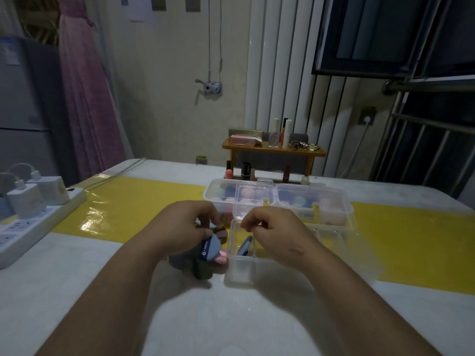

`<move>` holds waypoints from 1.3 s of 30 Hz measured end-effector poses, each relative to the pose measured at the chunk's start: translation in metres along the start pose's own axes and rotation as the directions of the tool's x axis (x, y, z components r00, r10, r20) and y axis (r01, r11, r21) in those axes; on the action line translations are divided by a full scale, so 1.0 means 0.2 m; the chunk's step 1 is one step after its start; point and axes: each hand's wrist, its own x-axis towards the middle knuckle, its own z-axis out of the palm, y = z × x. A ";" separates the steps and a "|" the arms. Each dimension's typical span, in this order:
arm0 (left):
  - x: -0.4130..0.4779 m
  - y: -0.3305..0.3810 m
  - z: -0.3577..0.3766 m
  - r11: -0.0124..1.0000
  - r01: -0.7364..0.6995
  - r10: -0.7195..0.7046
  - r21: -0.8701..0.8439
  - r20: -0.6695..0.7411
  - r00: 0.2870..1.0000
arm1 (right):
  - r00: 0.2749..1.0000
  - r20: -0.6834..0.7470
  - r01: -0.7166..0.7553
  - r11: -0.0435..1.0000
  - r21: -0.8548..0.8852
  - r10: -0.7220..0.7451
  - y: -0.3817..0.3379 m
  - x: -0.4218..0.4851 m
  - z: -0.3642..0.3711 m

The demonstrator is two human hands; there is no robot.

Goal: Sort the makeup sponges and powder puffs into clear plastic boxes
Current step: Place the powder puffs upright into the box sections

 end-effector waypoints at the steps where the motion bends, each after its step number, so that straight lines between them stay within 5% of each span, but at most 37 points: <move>1: 0.00 0.00 0.00 0.999 0.000 -0.001 -0.035 -0.036 0.999 | 1.000 -0.001 0.000 1.000 0.000 0.000 0.00 0.00 0.00; 18: 0.03 0.00 0.02 0.944 -0.093 -0.049 -0.317 -0.414 0.909 | 1.000 -0.012 -0.008 0.999 0.050 0.009 0.00 0.00 -0.01; 25: 0.05 0.05 0.11 0.889 -0.084 -0.132 -0.450 -0.426 0.895 | 0.999 -0.031 0.034 0.988 0.148 -0.029 -0.01 -0.01 -0.02; 34: 0.07 0.07 0.21 0.893 -0.004 -0.122 -0.450 -0.251 0.960 | 0.999 -0.047 0.012 0.992 0.125 -0.006 0.02 0.01 0.00; 39: 0.08 0.04 0.20 0.982 0.066 -0.107 -0.178 -0.226 0.968 | 0.998 -0.069 0.006 0.993 0.119 0.002 0.03 0.01 0.00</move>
